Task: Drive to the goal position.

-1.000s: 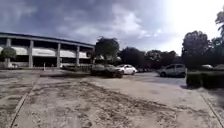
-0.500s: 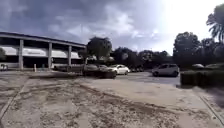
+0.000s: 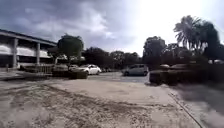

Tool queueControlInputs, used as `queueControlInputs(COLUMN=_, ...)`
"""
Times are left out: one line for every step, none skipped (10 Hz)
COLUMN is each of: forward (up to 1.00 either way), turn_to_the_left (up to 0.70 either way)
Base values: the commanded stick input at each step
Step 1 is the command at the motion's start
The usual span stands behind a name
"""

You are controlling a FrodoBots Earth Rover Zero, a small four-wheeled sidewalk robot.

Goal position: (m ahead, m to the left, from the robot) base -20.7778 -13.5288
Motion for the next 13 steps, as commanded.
queueControlInputs(forward=0.0, turn_to_the_left=-0.7)
queueControlInputs(forward=0.0, turn_to_the_left=-0.7)
queueControlInputs(forward=0.0, turn_to_the_left=-0.7)
queueControlInputs(forward=0.0, turn_to_the_left=-0.7)
queueControlInputs(forward=0.0, turn_to_the_left=-0.7)
queueControlInputs(forward=0.0, turn_to_the_left=-0.7)
queueControlInputs(forward=0.0, turn_to_the_left=-0.7)
queueControlInputs(forward=0.0, turn_to_the_left=-0.7)
queueControlInputs(forward=0.0, turn_to_the_left=-0.7)
queueControlInputs(forward=0.0, turn_to_the_left=-0.7)
queueControlInputs(forward=0.0, turn_to_the_left=-0.7)
queueControlInputs(forward=0.0, turn_to_the_left=-0.7)
queueControlInputs(forward=0.0, turn_to_the_left=-0.7)
